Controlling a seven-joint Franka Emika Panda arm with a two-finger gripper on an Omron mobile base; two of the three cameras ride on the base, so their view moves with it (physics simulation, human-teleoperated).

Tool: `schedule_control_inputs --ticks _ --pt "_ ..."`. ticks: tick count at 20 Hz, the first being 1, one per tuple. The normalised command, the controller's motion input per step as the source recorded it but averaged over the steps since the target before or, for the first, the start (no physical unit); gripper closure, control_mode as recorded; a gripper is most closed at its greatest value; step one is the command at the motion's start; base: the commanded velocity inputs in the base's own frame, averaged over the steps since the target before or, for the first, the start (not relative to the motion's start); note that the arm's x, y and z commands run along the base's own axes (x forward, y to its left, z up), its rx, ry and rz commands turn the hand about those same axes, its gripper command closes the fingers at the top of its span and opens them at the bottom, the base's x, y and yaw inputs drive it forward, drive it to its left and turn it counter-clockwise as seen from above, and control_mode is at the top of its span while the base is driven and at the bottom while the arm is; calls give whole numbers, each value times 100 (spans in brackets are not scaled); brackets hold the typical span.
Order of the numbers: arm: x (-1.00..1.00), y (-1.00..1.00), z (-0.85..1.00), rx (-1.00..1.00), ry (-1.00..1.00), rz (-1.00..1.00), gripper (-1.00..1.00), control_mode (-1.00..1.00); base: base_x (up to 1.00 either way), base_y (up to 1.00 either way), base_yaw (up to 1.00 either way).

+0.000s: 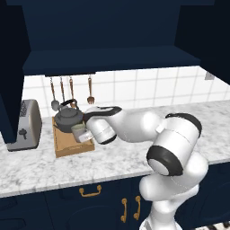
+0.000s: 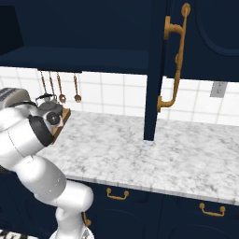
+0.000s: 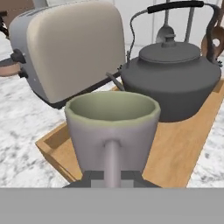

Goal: Pick the kettle from the counter and place it on the tray. Then pick the mug from the cabinet and place it on the tray. Then close the cabinet doors.

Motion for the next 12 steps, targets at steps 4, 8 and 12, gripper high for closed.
schedule_control_inputs --ticks 4,8,12 --pt "18 7 -30 -3 0 3 100 -100 0 0 0" --pt "26 13 -24 -5 0 3 100 -100 0 0 0" --pt "22 11 -14 -3 -3 3 100 -100 0 0 0"
